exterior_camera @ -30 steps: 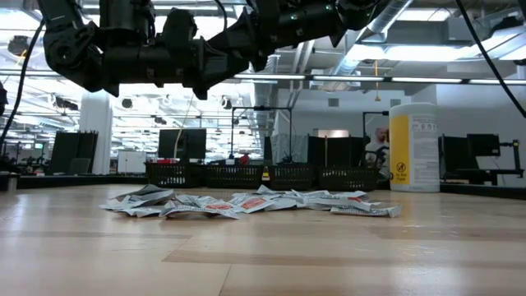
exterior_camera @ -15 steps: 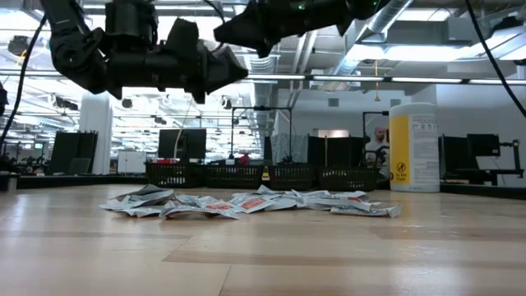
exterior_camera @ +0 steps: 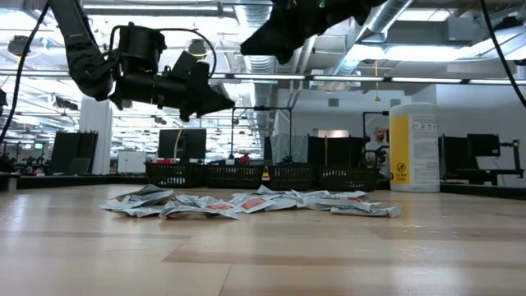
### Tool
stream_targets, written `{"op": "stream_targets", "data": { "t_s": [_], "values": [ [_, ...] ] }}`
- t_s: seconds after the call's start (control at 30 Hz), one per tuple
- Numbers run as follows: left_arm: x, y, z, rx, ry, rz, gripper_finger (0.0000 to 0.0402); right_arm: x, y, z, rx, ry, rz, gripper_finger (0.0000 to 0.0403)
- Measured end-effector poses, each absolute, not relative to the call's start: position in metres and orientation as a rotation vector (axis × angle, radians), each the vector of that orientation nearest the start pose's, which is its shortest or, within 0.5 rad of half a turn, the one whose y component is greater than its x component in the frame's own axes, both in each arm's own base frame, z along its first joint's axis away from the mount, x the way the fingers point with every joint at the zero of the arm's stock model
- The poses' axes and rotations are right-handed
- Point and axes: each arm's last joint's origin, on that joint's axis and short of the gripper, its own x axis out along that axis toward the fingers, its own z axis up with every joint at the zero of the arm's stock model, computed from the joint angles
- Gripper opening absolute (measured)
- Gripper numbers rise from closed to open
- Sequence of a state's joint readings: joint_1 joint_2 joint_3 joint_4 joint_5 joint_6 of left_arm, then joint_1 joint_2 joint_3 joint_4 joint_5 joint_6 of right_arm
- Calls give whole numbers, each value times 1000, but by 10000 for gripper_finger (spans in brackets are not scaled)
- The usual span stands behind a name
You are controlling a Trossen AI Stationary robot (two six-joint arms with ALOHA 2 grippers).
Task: Pick & Place First Aid Supplies
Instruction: Put the blue alcohol pad into the left black bin
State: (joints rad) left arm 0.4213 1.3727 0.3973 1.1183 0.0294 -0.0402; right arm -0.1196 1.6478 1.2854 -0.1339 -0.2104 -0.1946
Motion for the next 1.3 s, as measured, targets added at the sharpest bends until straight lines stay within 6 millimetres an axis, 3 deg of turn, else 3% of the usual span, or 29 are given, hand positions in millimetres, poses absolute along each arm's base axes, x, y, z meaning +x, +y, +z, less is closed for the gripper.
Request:
{"op": "stream_targets", "data": {
  "t_s": [0.1, 0.2, 0.47, 0.7, 1.0, 1.3],
  "values": [
    [224, 113, 205, -9, -135, 437, 8, 373, -40, 283, -92, 513, 132, 69],
    [219, 123, 202, -15, -103, 485, 9, 366, -45, 263, -59, 521, 109, 69],
    [208, 142, 198, -18, -54, 569, 10, 293, -71, 227, 71, 396, -58, 69],
    [195, 159, 193, -21, -3, 669, 6, 244, -70, 200, 97, 406, -235, 69],
    [176, 180, 189, -97, -2, 848, 24, 238, -67, 190, 91, 425, -232, 69],
    [172, 183, 189, -103, -6, 870, 90, 238, -67, 190, 90, 418, -230, 69]
  ]
}}
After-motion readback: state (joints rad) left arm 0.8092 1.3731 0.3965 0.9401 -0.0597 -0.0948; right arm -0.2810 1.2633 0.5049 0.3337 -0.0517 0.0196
